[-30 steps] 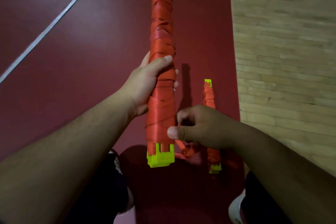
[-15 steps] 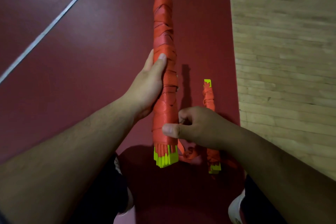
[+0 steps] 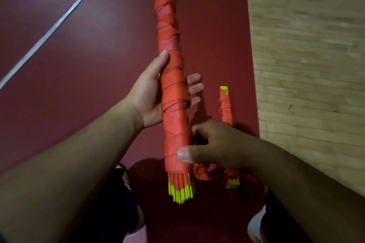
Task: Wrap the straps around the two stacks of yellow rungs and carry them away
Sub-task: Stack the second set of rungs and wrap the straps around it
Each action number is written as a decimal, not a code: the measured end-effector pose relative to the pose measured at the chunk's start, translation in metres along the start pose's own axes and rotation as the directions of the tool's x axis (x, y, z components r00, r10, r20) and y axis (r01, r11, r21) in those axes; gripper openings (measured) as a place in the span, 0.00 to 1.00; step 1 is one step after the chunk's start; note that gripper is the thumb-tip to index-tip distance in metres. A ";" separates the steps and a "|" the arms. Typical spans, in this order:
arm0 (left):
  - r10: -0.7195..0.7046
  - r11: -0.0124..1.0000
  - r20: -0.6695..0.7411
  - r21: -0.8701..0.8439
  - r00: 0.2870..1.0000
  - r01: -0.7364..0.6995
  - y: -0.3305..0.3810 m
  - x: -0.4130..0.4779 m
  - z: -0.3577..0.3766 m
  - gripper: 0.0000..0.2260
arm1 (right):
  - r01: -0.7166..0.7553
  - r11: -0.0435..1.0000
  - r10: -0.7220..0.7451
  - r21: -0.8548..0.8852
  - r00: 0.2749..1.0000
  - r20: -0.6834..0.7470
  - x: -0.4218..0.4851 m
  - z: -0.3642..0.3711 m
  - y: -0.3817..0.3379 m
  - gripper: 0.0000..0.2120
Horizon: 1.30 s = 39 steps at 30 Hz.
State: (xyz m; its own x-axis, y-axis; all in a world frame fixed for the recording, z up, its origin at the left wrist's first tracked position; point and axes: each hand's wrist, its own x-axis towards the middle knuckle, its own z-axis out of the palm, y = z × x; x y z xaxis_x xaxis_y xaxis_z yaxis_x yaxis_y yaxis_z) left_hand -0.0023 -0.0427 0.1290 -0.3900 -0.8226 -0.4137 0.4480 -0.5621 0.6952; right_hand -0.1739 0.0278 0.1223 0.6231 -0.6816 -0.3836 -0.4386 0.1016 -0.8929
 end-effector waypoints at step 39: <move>0.093 0.978 -0.197 0.205 0.976 -0.051 -0.006 0.001 0.002 0.10 | 0.101 0.965 -0.153 -0.243 0.967 -0.205 0.006 -0.002 -0.003 0.14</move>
State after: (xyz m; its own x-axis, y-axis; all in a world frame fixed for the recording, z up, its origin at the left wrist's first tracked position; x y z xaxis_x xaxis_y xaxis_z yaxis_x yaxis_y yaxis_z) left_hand -0.0070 -0.0400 0.1252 -0.1805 -0.8718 -0.4554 0.2934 -0.4897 0.8211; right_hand -0.1699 0.0216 0.1231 0.5366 -0.8231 -0.1859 -0.5176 -0.1470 -0.8429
